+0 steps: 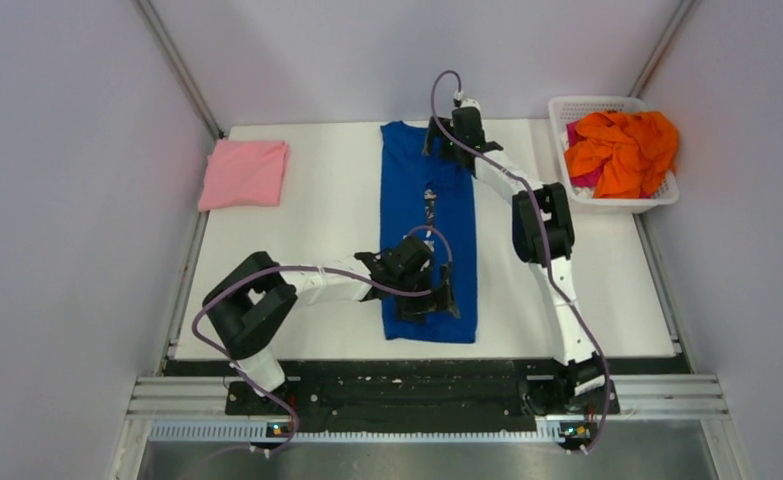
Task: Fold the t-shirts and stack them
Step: Rotate the tshirt 90 degrees, then grab the bottom of the folded rectangular tshirt with both arms
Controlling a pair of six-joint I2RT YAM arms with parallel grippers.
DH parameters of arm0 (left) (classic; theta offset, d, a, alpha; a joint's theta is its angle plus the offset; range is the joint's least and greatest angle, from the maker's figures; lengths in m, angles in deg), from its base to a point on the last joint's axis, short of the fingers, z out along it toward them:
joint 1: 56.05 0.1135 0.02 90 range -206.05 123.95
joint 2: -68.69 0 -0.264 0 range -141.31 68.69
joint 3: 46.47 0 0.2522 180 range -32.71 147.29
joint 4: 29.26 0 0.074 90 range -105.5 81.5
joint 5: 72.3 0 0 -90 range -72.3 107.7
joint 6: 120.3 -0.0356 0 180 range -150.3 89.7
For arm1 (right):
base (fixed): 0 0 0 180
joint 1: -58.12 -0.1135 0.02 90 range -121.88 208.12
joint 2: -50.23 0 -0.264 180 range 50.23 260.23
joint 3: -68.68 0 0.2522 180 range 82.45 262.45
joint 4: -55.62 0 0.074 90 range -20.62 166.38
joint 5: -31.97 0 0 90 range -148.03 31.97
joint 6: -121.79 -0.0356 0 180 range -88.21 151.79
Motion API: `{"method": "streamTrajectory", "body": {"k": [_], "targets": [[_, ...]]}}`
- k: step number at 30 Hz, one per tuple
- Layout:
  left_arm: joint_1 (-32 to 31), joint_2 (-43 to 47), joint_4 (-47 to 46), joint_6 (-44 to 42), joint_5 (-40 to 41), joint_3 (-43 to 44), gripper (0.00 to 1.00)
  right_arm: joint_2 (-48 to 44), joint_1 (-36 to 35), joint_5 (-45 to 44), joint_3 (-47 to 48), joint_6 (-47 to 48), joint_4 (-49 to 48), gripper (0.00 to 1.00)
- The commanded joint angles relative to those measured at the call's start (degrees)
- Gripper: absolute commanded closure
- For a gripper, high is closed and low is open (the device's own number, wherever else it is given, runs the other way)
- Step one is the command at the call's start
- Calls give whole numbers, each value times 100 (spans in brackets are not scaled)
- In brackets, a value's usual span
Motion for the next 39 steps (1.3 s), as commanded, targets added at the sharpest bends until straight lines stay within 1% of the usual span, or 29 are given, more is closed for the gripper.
{"method": "streamTrajectory", "body": {"k": [1,3,5,7,8,10,12,15,17,18,20,23,25,28,31,33,36,39], "targets": [[-68,83,471,-117,591,11,1,-241,64,-256,1098,894,384,1],[-69,308,607,-203,773,61,1,-519,73,-433,1217,1192,414,1],[-74,544,775,-316,925,154,1,-917,70,-441,1089,1373,442,1],[-75,851,878,-411,1008,181,1,-1424,74,-426,702,1420,557,1],[-75,981,896,-467,1004,166,1,-1753,66,-408,331,1422,582,1],[-75,1300,1002,-550,1062,102,1,-2523,66,-382,-677,1357,510,1],[-75,1639,1234,-635,1242,12,1,-3558,59,-430,-1888,1194,413,1],[-60,2137,1537,-691,1544,-290,1,-4917,40,-443,-3799,621,604,1],[-38,2380,1743,-595,1896,-517,1,-5872,-106,-365,-5116,141,662,1],[-12,2455,1860,-545,2040,-616,1,-6304,-228,-442,-5757,-117,680,1],[67,2537,2081,-443,2166,-796,2,-7084,-692,-655,-6737,-401,675,2],[148,2605,1957,-321,2014,-1128,11,-7891,-1428,-916,-7697,-980,1115,4],[160,2574,1559,-306,1766,-1363,15,-8267,-1809,-902,-8191,-1479,1168,7],[213,2294,1281,-258,1773,-1414,24,-8552,-2295,-464,-8720,-1839,1187,14],[259,2085,1310,-217,1890,-1352,36,-8433,-2675,-406,-8847,-1891,1654,17],[259,2013,1246,-138,1873,-1380,39,-8271,-2814,-317,-8849,-1964,1922,20],[259,1956,1004,-22,1696,-1562,47,-8149,-3039,-192,-8956,-2198,1827,25],[259,1885,1033,53,1709,-1651,58,-8097,-3198,-33,-9134,-2396,1619,31]]}}
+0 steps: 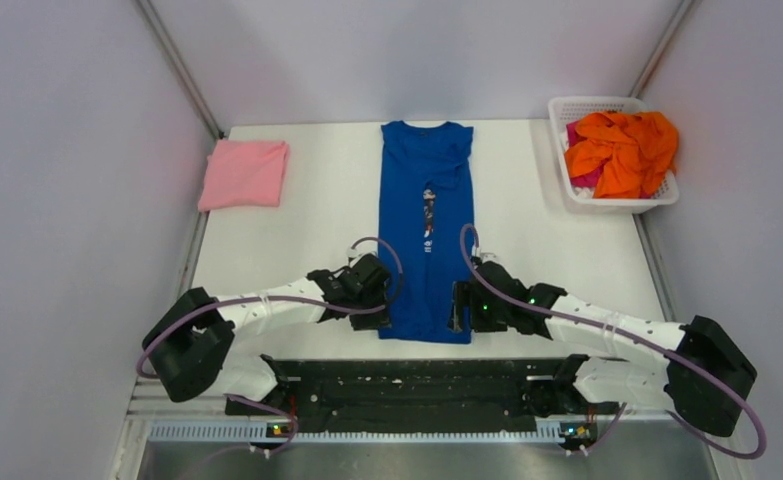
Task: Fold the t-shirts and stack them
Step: Grab the bottom of the folded rectangular tshirt with both arms
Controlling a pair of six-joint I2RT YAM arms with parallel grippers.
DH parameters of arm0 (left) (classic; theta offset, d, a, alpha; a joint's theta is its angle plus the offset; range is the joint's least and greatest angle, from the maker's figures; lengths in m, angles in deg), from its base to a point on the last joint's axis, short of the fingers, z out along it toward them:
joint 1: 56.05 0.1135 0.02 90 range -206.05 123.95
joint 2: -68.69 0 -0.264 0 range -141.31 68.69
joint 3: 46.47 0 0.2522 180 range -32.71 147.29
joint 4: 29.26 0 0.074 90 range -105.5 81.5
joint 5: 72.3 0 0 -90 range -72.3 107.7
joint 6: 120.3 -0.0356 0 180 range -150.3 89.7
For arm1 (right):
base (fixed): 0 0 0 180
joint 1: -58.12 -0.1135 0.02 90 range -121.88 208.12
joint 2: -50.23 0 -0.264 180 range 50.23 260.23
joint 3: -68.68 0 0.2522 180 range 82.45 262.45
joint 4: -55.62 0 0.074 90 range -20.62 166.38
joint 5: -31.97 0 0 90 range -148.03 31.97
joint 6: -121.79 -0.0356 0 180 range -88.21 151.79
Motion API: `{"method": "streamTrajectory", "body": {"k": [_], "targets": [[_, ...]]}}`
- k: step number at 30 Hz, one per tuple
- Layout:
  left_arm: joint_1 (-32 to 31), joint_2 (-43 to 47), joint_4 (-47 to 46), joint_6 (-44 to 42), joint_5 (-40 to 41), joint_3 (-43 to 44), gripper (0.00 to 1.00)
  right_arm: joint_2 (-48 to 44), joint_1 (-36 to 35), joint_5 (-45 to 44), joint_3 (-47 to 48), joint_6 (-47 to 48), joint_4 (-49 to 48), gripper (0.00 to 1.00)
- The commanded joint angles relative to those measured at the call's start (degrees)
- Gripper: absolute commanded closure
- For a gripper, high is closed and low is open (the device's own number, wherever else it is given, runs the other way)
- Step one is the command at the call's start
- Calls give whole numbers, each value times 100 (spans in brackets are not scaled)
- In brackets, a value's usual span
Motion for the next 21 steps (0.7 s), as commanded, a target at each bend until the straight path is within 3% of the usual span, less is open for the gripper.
{"method": "streamTrajectory", "body": {"k": [1,5,10,16,21], "targets": [[19,-94,-291,200,-24,-198,59,111,-227,270,-215,-444,-201,32],[19,-232,-321,153,-31,-173,71,330,-234,241,-358,-493,-341,39],[19,-333,-324,247,-61,-196,100,480,-254,271,-428,-647,-378,54],[9,99,35,321,14,-416,100,26,-317,155,-574,-807,140,97],[-147,839,-47,436,-508,-915,100,-866,-377,544,-879,-852,236,100]]}}
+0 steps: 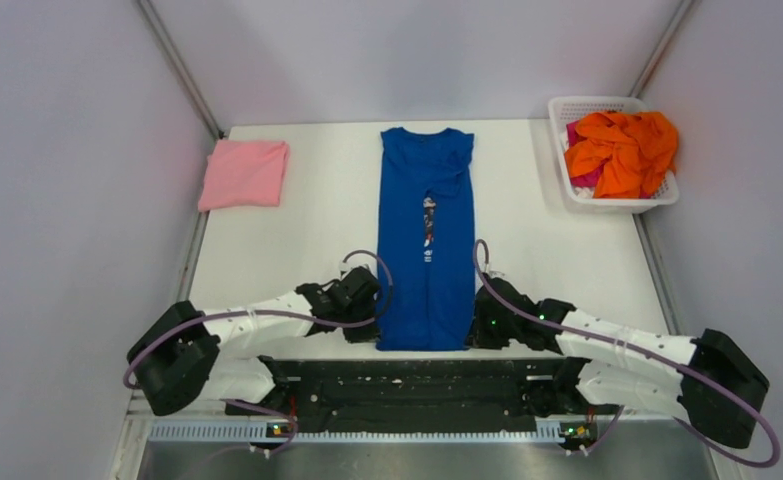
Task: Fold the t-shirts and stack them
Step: Grab the bottom of the folded rectangular tshirt with both arms, then fold the folded rectangular tshirt in 1/3 of the way
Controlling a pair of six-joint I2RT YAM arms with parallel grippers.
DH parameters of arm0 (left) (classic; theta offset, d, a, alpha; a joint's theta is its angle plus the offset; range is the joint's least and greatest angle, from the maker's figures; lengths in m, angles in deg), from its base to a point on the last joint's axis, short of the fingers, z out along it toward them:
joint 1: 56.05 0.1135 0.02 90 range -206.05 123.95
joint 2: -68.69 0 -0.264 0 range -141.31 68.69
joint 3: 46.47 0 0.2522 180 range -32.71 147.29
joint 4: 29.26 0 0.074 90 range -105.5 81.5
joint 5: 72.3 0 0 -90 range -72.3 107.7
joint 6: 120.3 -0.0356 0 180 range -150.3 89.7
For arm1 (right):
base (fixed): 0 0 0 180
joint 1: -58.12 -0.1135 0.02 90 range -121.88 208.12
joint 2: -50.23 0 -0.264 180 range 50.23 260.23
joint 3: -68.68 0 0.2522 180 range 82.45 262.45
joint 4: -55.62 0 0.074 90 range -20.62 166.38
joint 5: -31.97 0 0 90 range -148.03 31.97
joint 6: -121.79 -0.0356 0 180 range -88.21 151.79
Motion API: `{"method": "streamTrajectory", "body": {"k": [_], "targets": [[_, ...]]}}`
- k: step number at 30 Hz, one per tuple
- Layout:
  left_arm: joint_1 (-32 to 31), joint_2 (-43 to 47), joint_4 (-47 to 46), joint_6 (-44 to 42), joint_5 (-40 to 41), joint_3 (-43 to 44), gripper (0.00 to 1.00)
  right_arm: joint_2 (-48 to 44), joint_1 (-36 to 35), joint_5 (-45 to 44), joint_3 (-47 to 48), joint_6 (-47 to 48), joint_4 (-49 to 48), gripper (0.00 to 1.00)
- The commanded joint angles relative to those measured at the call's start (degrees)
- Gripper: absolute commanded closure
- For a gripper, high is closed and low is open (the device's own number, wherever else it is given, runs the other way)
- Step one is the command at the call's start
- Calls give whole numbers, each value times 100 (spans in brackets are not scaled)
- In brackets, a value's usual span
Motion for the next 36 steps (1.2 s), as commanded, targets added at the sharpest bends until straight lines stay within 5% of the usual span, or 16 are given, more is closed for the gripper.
{"method": "streamTrajectory", "body": {"k": [1,8,16,36], "targets": [[-148,669,266,113,-387,-367,100,-772,-117,437,-274,-165,347,100],[-254,1359,49,127,-743,-306,100,-1597,-174,760,-355,-420,258,100],[-122,1159,-258,-64,57,292,100,-1257,-48,226,297,-109,200,100],[2229,-1586,0,-1826,-891,3357,100,1982,2445,938,2950,2031,-1250,100]]}}
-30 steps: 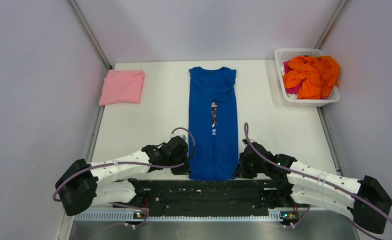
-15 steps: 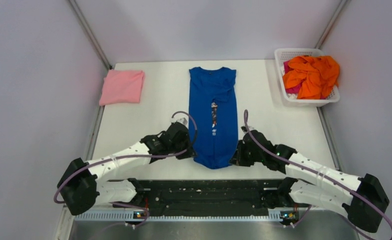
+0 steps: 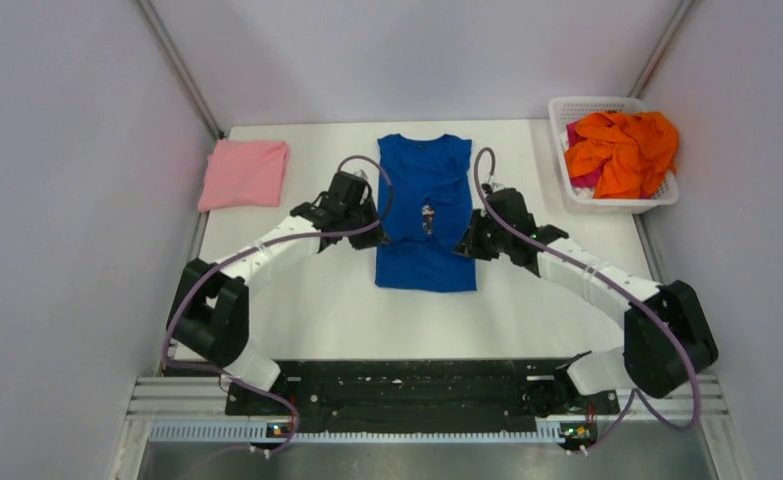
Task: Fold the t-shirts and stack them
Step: Fold the folded rectangular tshirt in 1/3 of the way
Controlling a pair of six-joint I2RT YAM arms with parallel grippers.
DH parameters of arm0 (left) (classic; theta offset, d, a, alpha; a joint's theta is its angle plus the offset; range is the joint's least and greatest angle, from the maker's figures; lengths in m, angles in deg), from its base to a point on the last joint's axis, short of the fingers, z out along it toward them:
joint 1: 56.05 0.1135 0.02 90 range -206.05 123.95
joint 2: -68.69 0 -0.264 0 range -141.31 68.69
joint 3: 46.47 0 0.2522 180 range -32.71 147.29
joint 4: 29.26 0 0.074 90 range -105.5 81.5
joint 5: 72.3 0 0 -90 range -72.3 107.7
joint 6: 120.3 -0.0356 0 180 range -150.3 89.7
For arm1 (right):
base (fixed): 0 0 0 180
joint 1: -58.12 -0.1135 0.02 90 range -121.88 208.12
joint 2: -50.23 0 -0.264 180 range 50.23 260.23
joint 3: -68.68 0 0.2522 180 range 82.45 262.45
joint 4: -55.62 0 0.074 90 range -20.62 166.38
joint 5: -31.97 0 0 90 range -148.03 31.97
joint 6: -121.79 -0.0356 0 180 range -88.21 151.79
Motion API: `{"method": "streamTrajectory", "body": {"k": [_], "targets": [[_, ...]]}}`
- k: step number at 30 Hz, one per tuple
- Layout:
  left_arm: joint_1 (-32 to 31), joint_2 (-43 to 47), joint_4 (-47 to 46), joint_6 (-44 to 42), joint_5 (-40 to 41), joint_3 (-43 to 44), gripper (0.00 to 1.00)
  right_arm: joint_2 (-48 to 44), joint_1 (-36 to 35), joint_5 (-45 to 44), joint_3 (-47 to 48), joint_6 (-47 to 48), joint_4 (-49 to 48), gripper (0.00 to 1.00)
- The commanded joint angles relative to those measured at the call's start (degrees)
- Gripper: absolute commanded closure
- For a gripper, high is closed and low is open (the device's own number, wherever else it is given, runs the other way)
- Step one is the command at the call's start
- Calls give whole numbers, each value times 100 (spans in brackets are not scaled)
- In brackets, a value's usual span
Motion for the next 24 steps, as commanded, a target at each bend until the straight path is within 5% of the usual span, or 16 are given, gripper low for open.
{"method": "streamTrajectory", "body": {"k": [1,13,24], "targets": [[370,-468,51,-530,-209,768,100,598,321,201,824,476,-480,100],[820,-2138,442,-1007,-433,2487,100,2072,868,346,1838,584,-798,100],[1081,-3057,501,-971,-596,3207,100,3036,1077,421,2329,407,-1156,100]]}}
